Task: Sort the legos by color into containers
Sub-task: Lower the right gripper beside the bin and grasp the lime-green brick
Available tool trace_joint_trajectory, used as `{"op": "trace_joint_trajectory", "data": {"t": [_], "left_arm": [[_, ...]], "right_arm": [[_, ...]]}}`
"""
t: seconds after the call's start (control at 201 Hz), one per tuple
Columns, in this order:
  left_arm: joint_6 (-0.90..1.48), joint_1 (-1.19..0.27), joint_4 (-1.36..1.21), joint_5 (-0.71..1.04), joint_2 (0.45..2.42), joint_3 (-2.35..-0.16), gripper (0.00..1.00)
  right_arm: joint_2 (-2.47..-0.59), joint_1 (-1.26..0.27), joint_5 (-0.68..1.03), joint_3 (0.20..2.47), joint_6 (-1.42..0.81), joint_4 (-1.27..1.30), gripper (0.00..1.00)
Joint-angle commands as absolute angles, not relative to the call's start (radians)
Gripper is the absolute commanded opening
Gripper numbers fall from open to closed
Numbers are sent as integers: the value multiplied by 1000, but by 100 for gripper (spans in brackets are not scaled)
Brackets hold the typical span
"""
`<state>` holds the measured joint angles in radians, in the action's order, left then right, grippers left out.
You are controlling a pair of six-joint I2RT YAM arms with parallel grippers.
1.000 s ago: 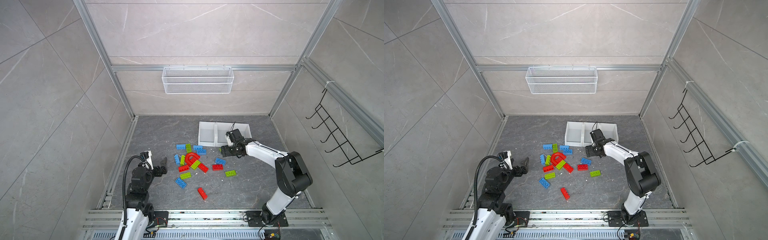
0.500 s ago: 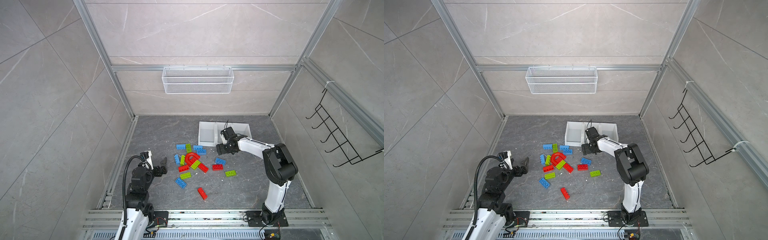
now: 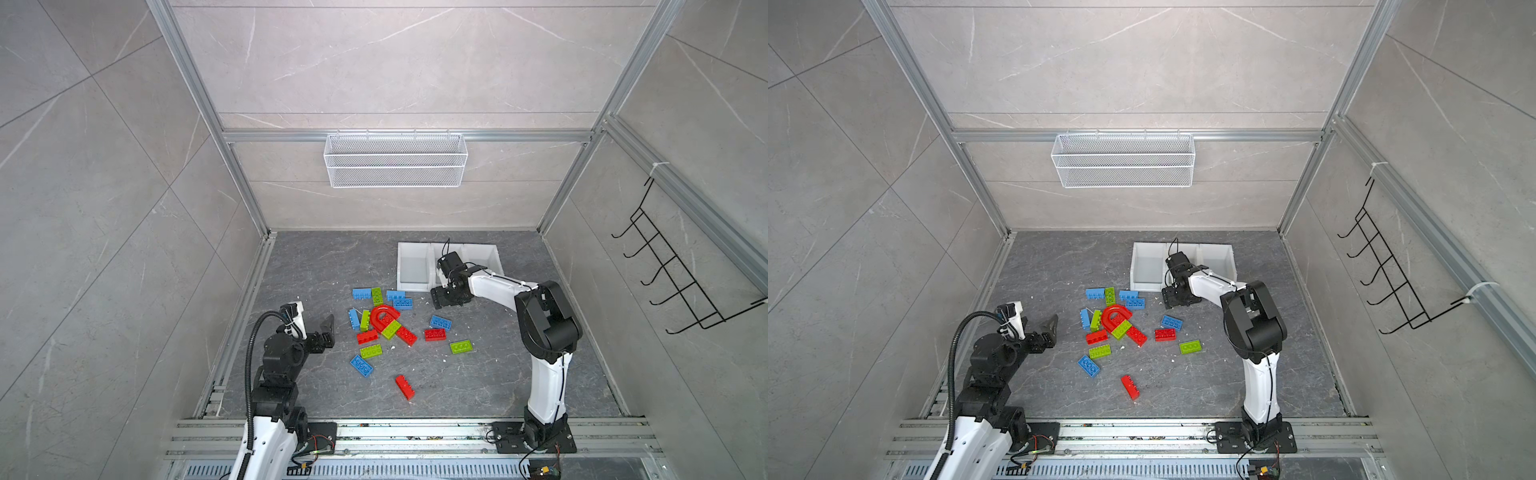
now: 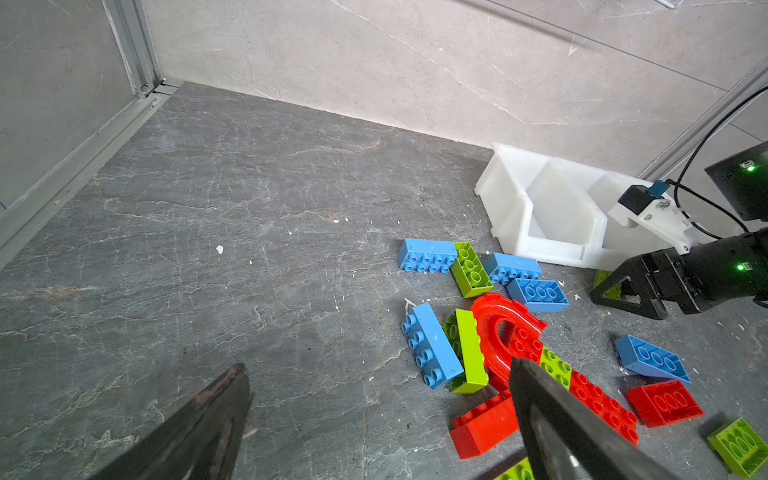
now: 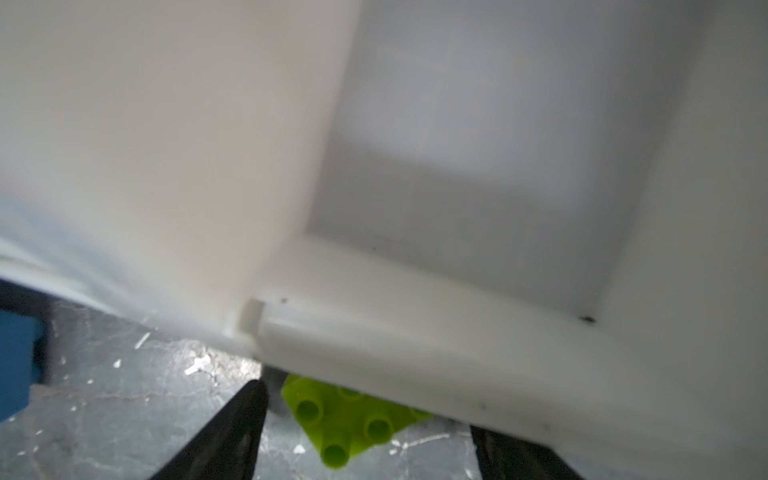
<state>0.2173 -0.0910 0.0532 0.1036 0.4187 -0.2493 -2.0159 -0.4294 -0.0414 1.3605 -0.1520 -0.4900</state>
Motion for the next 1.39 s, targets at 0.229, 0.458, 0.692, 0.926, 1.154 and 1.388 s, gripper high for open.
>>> {"op": "trace_joint_trajectory", "data": {"t": [0.229,0.458,0.692,0.926,1.154,1.388], "left_arm": [[228,-91,38,93,425,-252,100],[227,-91,38,94,423,-252,100],[227,-91,38,93,422,-252,100],[229,-91,47,89,401,-246,100],[230,-91,52,84,388,-244,100],[230,-91,51,86,391,-244,100]], "right_arm": [[-1977,-443,-11,1294,-197,-498,59],[-1907,-442,-28,1229,-234,-526,55],[-1866,-438,3,1210,-305,-472,81],[-1988,-424,22,1337,-357,-460,83],[-2073,-426,9,1409,-380,-482,75],[-2078,-432,-95,1397,-369,-539,60]]}}
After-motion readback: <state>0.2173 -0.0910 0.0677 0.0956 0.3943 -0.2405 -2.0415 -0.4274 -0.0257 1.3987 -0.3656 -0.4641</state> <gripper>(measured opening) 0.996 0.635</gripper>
